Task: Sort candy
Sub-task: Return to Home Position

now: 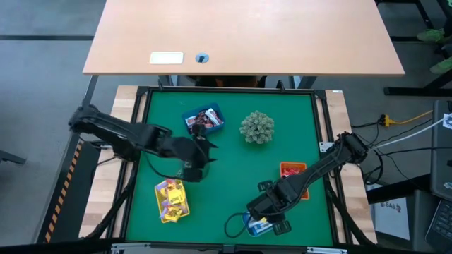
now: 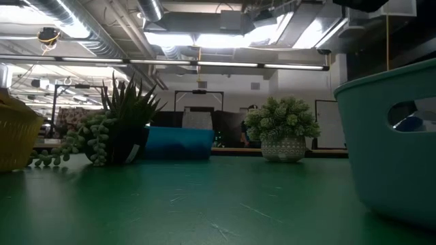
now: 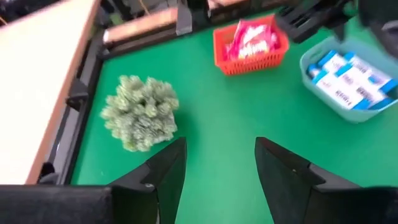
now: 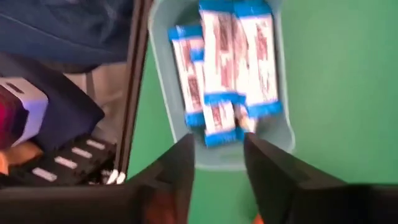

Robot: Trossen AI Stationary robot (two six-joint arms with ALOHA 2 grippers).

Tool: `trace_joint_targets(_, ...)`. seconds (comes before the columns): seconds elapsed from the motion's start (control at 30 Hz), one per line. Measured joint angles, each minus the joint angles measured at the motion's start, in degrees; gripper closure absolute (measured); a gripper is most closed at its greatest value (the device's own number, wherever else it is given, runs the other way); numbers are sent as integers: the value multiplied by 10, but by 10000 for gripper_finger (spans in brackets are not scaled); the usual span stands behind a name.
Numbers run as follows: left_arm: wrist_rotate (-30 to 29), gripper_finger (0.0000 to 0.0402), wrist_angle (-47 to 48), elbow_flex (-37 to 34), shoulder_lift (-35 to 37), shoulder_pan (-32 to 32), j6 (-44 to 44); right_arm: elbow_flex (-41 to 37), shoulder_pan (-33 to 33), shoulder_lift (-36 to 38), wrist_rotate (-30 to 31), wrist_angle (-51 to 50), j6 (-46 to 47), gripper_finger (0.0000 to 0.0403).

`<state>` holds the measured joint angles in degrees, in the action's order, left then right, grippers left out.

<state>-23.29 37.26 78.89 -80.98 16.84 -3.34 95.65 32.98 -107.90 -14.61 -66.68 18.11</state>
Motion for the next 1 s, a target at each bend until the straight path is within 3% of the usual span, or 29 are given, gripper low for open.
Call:
trace_joint_targets(0.17,0,223,20,0,83,15,1,54,-12,-1,1,-109,0,340)
trace_joint_targets(0.3,0,223,36,0,146,28,1,124,-28,-1,35,-209,-13,396)
trace_joint_targets(0.57,3,223,87,0,256,40,1,231,-48,60,108,-231,-96,362)
trace_joint_targets(0.8,2,223,156,0,327,39,-20,217,-53,188,254,-233,-125,375)
trace_joint_targets(1.0,2,223,217,-8,381,39,-33,172,-58,299,339,-193,-151,389)
